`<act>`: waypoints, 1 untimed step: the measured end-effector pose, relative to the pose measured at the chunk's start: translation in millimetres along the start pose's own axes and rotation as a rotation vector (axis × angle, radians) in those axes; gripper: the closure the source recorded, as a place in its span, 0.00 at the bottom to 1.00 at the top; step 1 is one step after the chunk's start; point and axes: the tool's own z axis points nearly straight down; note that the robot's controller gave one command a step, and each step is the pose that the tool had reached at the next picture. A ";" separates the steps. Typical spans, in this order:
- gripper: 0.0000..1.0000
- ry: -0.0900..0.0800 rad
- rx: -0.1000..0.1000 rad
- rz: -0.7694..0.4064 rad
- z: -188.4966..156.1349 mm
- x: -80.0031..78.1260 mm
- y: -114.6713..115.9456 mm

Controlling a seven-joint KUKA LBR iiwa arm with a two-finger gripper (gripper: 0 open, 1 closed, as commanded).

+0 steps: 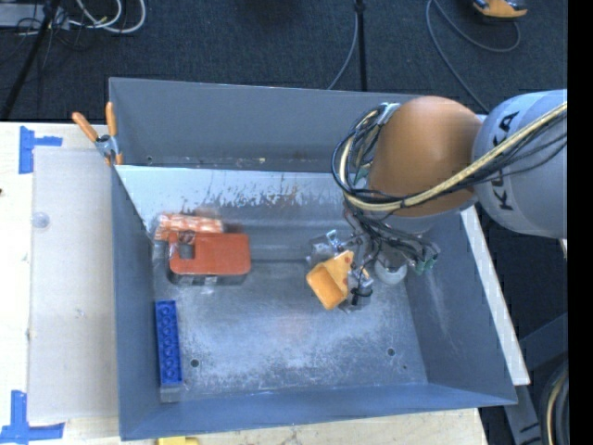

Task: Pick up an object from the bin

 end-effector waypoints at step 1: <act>1.00 0.000 0.000 0.001 0.0 0.1 -0.2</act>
Offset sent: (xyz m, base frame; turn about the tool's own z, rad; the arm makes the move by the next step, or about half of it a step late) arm 0.0119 -0.0022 0.0813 0.0198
